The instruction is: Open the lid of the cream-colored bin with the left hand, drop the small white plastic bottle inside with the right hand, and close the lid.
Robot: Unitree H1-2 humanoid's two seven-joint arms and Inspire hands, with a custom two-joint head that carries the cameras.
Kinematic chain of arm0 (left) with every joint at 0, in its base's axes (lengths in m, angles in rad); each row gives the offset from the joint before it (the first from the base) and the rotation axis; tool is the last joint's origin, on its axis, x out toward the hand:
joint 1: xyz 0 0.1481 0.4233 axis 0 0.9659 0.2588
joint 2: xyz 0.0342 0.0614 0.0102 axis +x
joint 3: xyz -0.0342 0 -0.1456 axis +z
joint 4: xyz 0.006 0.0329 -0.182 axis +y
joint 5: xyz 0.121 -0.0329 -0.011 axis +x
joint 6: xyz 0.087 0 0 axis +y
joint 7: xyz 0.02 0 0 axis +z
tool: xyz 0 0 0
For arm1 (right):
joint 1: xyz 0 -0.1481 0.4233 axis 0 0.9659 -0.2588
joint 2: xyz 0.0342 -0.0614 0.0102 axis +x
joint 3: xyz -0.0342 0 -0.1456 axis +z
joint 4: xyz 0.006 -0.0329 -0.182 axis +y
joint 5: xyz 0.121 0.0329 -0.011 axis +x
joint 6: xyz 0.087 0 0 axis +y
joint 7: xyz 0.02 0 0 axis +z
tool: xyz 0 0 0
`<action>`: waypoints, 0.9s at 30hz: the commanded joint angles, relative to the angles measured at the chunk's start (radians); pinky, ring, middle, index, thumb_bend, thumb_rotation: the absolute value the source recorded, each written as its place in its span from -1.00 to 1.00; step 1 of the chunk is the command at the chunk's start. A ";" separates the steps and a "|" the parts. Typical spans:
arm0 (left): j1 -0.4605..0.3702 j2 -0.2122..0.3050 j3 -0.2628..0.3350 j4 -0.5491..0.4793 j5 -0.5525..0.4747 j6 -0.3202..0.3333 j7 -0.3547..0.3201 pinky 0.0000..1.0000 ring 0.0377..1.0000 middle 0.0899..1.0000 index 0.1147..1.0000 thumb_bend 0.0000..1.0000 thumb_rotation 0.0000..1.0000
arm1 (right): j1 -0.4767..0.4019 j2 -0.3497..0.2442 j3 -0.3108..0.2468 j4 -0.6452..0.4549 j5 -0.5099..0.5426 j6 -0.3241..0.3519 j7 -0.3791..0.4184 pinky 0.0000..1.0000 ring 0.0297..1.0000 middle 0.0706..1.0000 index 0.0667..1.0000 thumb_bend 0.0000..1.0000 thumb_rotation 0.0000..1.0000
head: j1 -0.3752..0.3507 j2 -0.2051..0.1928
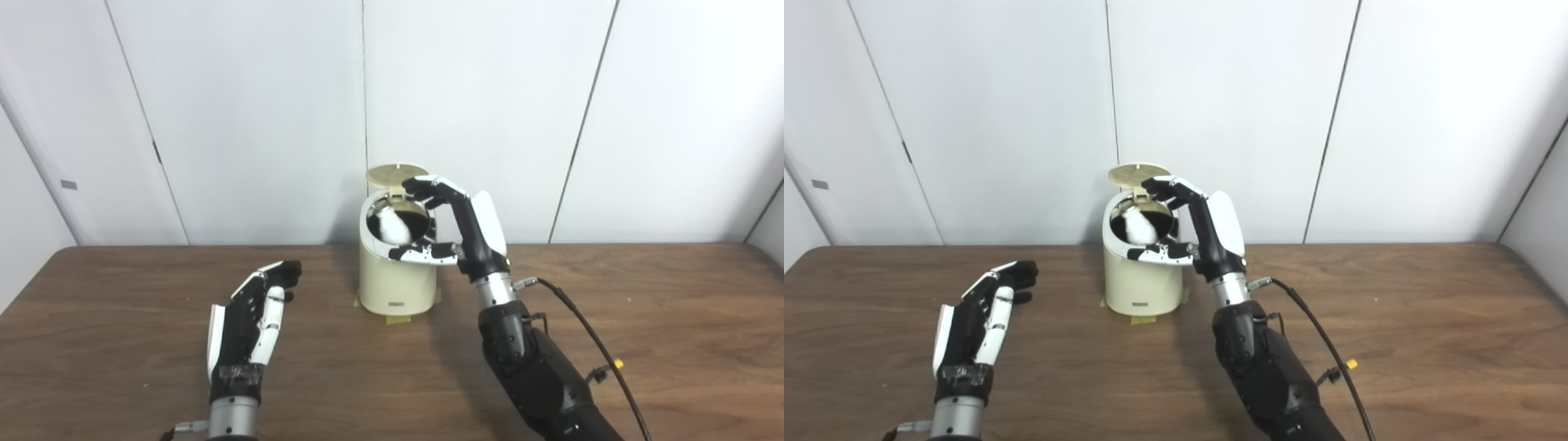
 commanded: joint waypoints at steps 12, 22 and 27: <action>-0.028 0.001 0.000 -0.025 0.000 -0.012 0.000 0.45 0.49 0.41 0.35 -0.56 0.50 | 0.054 0.030 -0.091 -0.133 0.078 -0.025 -0.053 -0.16 -0.10 -0.08 -0.09 0.07 -0.68 | -0.006 0.002; -0.029 0.011 0.010 -0.010 -0.022 -0.027 -0.005 0.44 0.50 0.41 0.35 -0.55 0.47 | 0.196 0.028 -0.198 -0.318 0.089 0.065 -0.027 -0.29 -0.17 -0.12 -0.10 0.00 -0.70 | -0.016 -0.002; -0.029 0.015 0.013 -0.010 -0.031 -0.026 -0.006 0.43 0.47 0.40 0.34 -0.56 0.44 | 0.288 0.009 -0.237 -0.439 0.154 0.129 0.055 -0.10 -0.02 0.00 -0.10 0.00 -0.68 | -0.019 0.001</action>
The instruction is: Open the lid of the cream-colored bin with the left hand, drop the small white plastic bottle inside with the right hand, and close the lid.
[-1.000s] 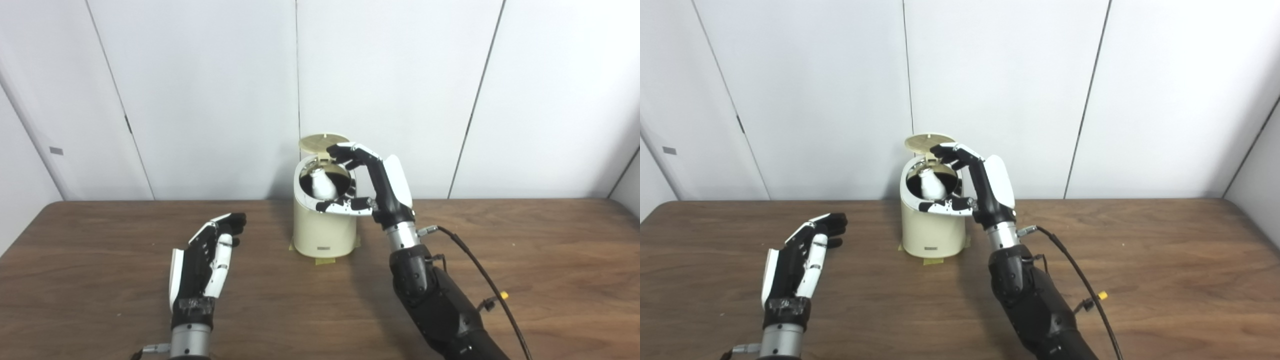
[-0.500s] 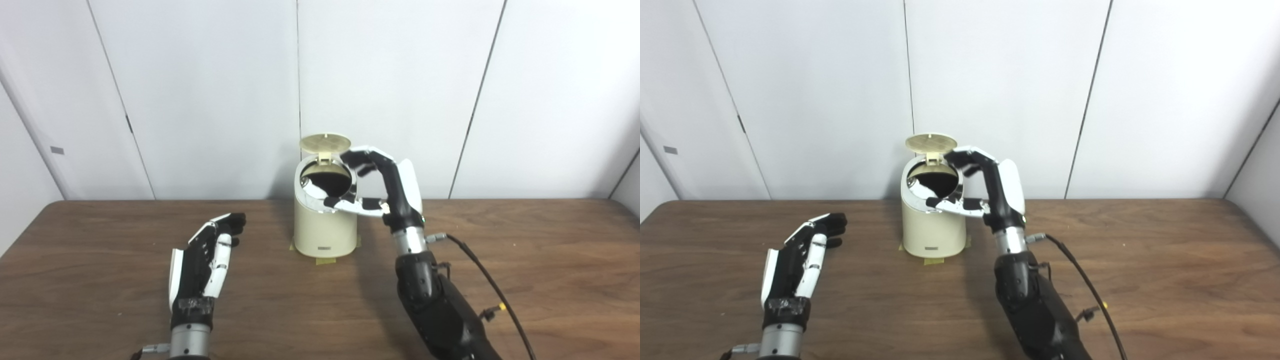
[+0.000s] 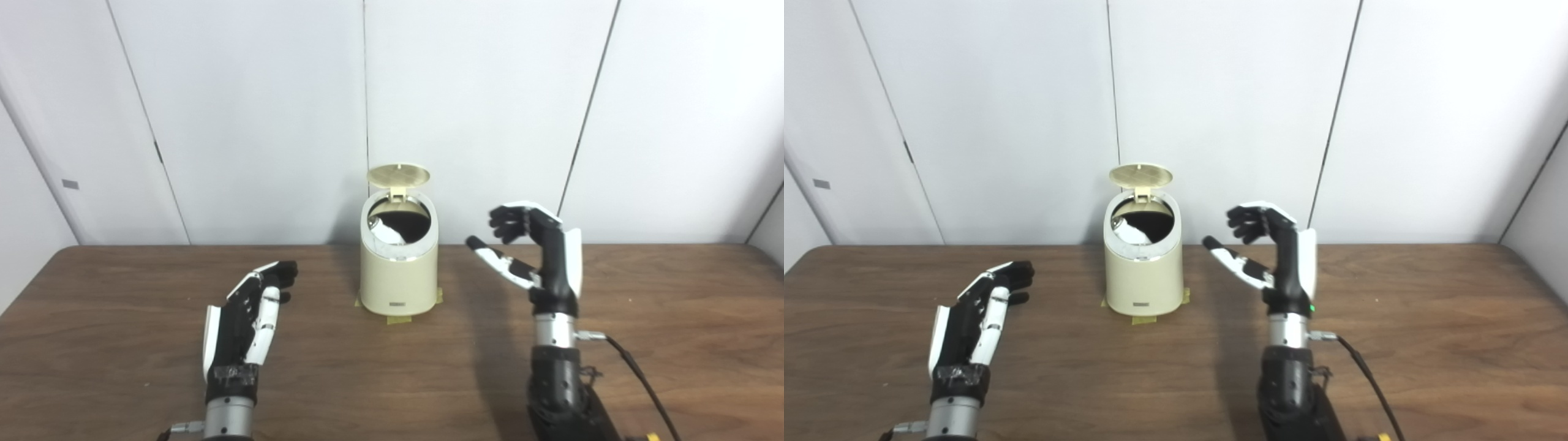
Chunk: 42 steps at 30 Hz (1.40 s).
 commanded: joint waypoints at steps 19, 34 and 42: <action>-0.020 0.021 0.001 -0.010 -0.008 -0.021 -0.008 0.47 0.49 0.41 0.36 -0.53 0.44 | 0.189 -0.033 -0.043 -0.195 0.149 0.143 0.217 0.29 0.39 0.39 0.42 -0.36 -0.22 | -0.012 0.002; -0.013 0.029 0.002 -0.013 -0.007 -0.019 -0.010 0.45 0.49 0.40 0.35 -0.55 0.40 | 0.183 -0.021 -0.046 -0.173 0.114 0.127 0.200 0.21 0.33 0.35 0.35 -0.50 -0.41 | -0.014 0.008; -0.047 0.066 -0.008 -0.037 0.017 -0.023 -0.028 0.47 0.52 0.44 0.40 -0.49 0.66 | 0.182 -0.012 -0.060 -0.160 0.114 0.154 0.188 0.24 0.33 0.34 0.35 -0.48 -0.49 | -0.008 0.012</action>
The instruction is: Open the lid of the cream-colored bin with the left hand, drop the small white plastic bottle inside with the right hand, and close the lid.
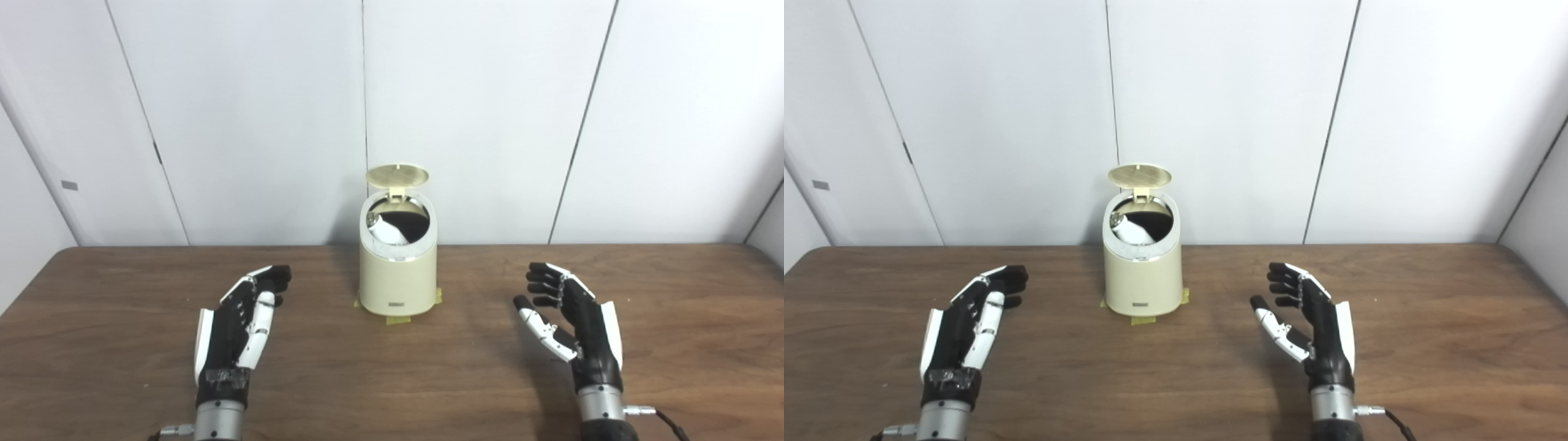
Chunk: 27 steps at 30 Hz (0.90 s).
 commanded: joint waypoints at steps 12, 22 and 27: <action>-0.321 0.099 -0.032 -0.112 0.130 0.208 -0.079 1.00 0.79 0.68 0.69 0.28 1.00 | -0.041 0.015 -0.011 0.033 0.007 -0.060 -0.034 0.23 0.32 0.32 0.31 -0.50 -0.53 | 0.003 0.005; -0.505 0.126 -0.074 -0.119 0.225 0.326 -0.116 0.79 0.77 0.71 0.68 0.37 1.00 | -0.045 0.017 -0.005 0.041 0.007 -0.077 -0.039 0.22 0.32 0.32 0.31 -0.49 -0.45 | 0.004 0.004; -0.585 0.143 -0.117 -0.081 0.268 0.368 -0.159 0.77 0.78 0.71 0.68 0.47 1.00 | -0.048 0.017 0.000 0.052 0.001 -0.092 -0.043 0.21 0.31 0.30 0.30 -0.48 -0.41 | -0.004 0.001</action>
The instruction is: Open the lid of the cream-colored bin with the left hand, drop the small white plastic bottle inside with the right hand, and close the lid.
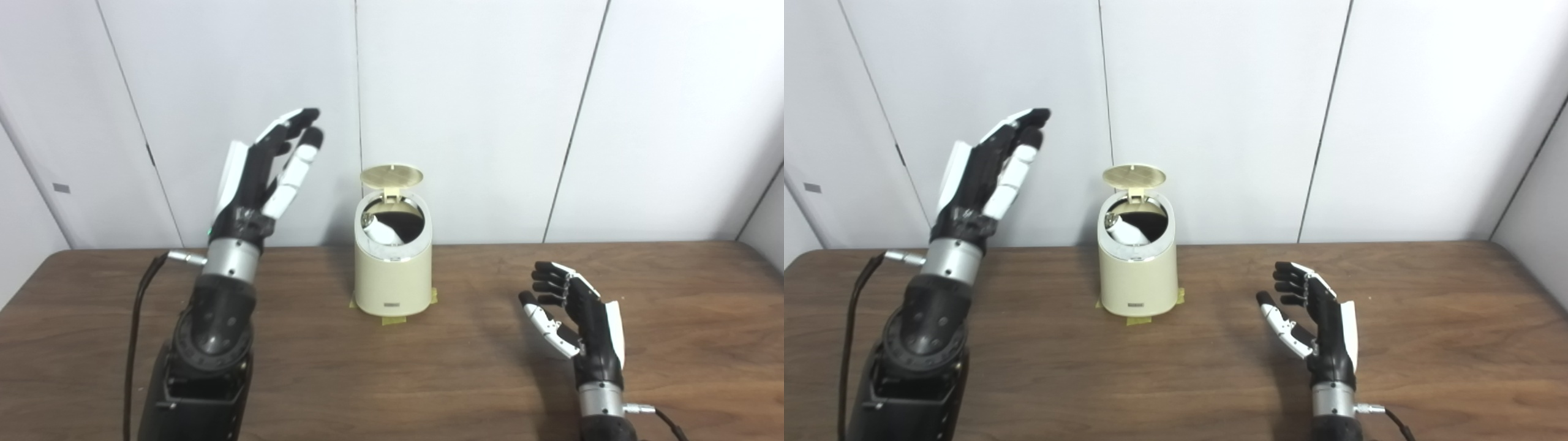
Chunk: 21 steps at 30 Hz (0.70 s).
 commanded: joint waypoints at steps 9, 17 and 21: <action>-0.198 0.023 -0.074 0.138 0.093 0.028 -0.049 0.72 0.76 0.69 0.64 0.58 1.00 | -0.022 0.023 0.009 0.006 0.020 -0.080 -0.004 0.14 0.25 0.27 0.27 -0.50 -0.68 | -0.002 -0.002; -0.278 0.032 -0.085 0.243 0.194 0.047 -0.150 1.00 0.96 0.78 0.63 0.56 1.00 | -0.023 0.019 0.013 0.016 0.006 -0.096 -0.006 0.12 0.25 0.27 0.27 -0.52 -0.68 | 0.001 -0.006; -0.308 0.048 -0.124 0.283 0.246 0.045 -0.168 1.00 0.91 0.71 0.58 0.49 1.00 | -0.022 0.021 0.014 0.012 0.002 -0.092 -0.009 0.12 0.24 0.26 0.27 -0.52 -0.69 | -0.001 -0.006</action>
